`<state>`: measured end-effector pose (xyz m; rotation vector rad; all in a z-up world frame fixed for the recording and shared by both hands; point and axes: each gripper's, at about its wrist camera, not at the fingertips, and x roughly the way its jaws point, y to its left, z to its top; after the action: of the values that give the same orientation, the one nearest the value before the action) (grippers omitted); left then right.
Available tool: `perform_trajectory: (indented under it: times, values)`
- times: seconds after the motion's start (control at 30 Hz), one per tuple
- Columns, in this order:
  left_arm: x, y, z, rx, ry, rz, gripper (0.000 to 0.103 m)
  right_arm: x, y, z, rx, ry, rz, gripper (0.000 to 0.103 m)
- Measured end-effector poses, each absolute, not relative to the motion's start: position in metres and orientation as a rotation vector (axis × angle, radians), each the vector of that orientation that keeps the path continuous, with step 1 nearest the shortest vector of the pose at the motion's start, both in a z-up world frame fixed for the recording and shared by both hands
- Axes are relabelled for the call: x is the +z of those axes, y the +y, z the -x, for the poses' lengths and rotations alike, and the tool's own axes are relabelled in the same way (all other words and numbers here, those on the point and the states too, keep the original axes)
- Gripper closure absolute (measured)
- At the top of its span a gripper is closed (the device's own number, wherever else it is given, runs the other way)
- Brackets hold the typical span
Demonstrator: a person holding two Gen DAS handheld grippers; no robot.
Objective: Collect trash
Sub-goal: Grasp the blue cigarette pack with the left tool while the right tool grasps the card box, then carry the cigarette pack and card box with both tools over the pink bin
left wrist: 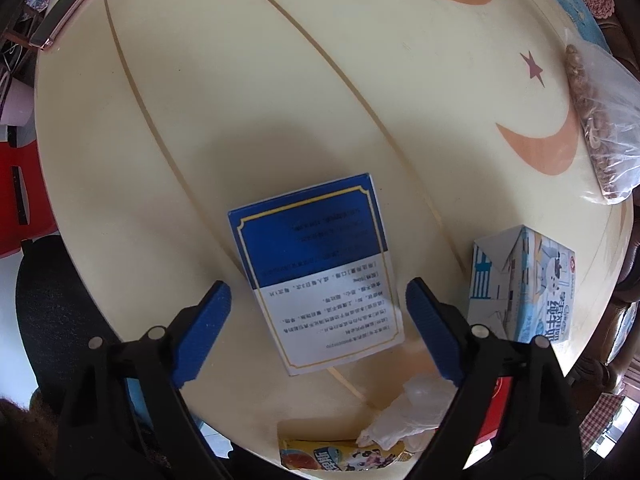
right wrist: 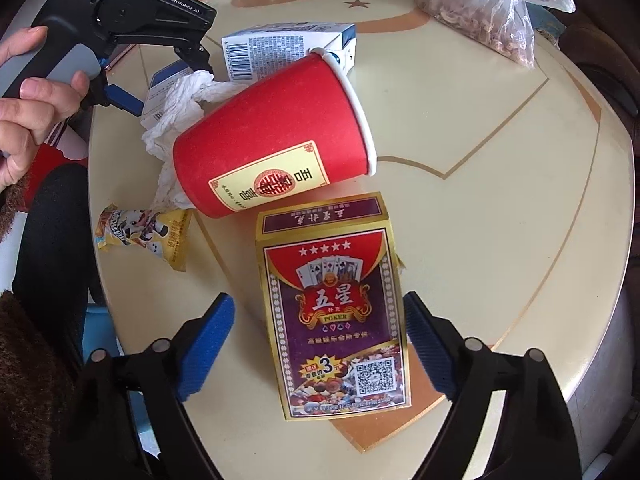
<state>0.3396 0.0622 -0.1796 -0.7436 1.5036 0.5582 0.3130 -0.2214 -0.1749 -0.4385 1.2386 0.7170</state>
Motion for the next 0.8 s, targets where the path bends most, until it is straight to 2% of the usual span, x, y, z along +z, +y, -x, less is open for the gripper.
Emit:
perform_trajectory:
  times: [0.07, 0.17, 0.33, 0.6, 0.8]
  values:
    - [-0.178, 0.063, -0.337, 0.559, 1.512, 0.736, 0.028, -0.173, -0.223, -0.315, 0.684, 1.230, 0.446, 0.041]
    - [-0.176, 0.063, -0.333, 0.553, 1.527, 0.703, 0.041, -0.173, -0.227, -0.309, 0.661, 1.240, 0.407, 0.041]
    - [-0.176, 0.061, -0.325, 0.456, 1.539, 0.649, 0.042, -0.172, -0.224, -0.293, 0.520, 1.228, 0.397, 0.042]
    - [-0.177, 0.028, -0.323, 0.296, 1.542, 0.410, 0.042, -0.158, -0.231, -0.274, 0.376, 1.212, 0.294, 0.042]
    - [-0.161, 0.006, -0.305, 0.238, 1.416, 0.232, 0.043, -0.136, -0.234, -0.250, 0.263, 1.127, 0.255, 0.042]
